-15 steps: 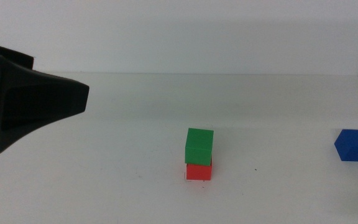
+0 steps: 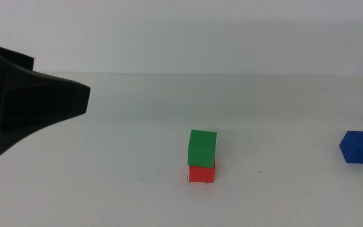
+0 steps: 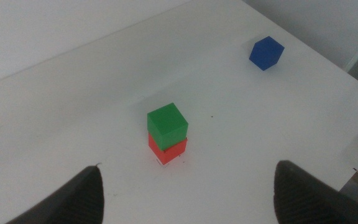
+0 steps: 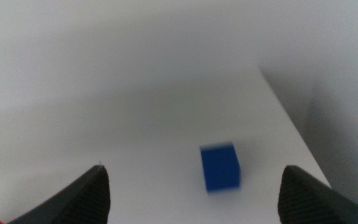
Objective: Stack red cubes first, then green, then blue cubes in a specific spot.
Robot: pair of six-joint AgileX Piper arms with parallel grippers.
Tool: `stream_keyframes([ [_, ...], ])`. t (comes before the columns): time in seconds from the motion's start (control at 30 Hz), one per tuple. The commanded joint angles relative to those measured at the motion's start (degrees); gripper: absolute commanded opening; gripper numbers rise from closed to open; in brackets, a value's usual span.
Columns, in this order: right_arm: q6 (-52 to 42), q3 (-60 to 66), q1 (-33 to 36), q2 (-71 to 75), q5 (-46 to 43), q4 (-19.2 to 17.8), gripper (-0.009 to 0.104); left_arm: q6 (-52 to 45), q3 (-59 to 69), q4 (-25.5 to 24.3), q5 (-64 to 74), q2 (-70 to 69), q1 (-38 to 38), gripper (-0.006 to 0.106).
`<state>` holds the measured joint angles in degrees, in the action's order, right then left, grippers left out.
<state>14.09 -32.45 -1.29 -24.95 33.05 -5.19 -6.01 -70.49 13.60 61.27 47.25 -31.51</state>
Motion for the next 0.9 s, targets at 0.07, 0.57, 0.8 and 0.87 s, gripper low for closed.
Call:
stream_keyframes([
  [0.07,0.44,-12.5,-0.42,-12.48,12.49,-1.0,0.083,-0.14,0.12,0.16,-0.65,-0.42,0.14,0.094],
  [0.57,-8.0,-31.15,-0.42,-50.11,20.49,-2.33,0.083,-0.14,0.12,-0.12,-0.73,-0.64,0.14,0.094],
  [0.8,-6.72,-38.31,-0.42,-67.8,19.21,-7.06,0.083,-0.14,0.12,-0.12,-0.73,-0.72,0.14,0.094],
  [0.87,-7.0,-40.24,-0.79,-71.51,18.75,-7.51,0.083,-0.14,0.12,-0.12,-0.73,-0.72,0.14,0.094],
])
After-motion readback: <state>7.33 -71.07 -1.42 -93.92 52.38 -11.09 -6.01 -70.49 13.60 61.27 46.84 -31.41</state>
